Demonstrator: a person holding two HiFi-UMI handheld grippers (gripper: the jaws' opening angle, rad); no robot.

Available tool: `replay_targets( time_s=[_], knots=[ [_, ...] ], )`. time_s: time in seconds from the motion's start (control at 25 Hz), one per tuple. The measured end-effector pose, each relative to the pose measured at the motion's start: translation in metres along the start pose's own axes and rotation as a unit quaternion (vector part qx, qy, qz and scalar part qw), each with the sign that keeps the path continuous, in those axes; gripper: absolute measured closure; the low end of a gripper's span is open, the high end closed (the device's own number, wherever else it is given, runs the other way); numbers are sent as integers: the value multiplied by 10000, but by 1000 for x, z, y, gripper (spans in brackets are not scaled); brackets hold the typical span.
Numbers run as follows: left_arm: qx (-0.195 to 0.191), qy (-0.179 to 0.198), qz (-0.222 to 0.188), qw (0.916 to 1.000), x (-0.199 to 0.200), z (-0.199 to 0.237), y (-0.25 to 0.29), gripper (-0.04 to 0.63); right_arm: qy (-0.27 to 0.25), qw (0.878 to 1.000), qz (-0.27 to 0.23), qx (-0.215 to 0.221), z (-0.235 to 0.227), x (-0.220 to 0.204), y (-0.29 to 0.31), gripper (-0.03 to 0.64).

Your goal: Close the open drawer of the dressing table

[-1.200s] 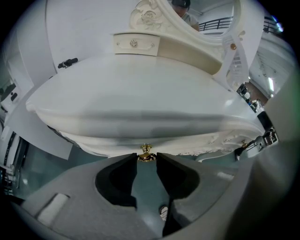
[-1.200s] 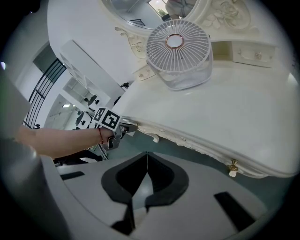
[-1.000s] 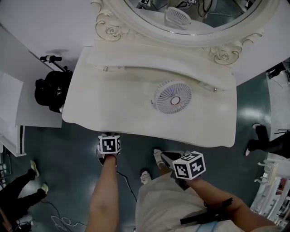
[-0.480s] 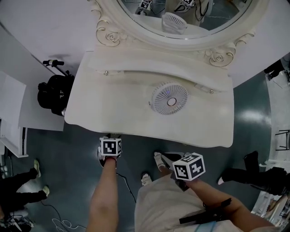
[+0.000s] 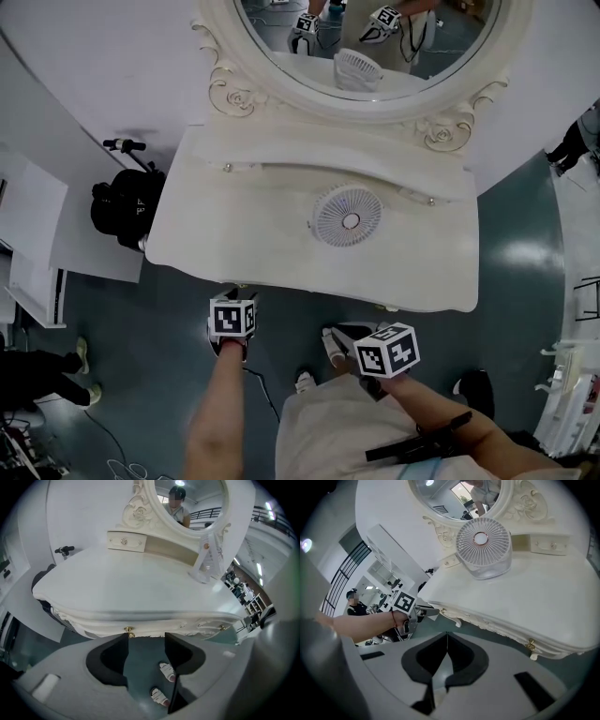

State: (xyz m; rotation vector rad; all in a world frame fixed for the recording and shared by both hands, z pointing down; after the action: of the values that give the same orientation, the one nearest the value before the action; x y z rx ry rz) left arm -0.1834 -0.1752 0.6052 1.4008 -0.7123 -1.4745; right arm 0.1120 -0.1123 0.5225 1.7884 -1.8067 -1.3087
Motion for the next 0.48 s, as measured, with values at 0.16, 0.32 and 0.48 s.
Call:
replay_targets(
  time_s=[0.16, 0.32, 0.48],
  knots=[
    [-152, -15, -144, 9998, 0, -15, -15, 357, -65, 10000, -71, 15, 5, 3, -5, 600],
    [-279, -37, -279, 9992, -2, -26, -30, 375, -123, 9998, -126, 46, 12, 5, -9, 600],
    [-481, -165, -469, 9976, -6, -35, -49, 416, -167, 9997, -165, 75, 21, 4, -13, 600]
  ],
)
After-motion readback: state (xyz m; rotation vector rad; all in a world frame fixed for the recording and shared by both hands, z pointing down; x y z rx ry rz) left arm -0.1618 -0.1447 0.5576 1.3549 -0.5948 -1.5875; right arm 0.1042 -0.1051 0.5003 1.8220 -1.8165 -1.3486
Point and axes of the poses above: the fingertips, and each gripper's own axes: y forward along the fingers, z to its left, x out of its top, the point moved 10 cm from there along -y, backward along the fingers, and after that the axes turned 3 degrees about z, right-handed, at the moved point
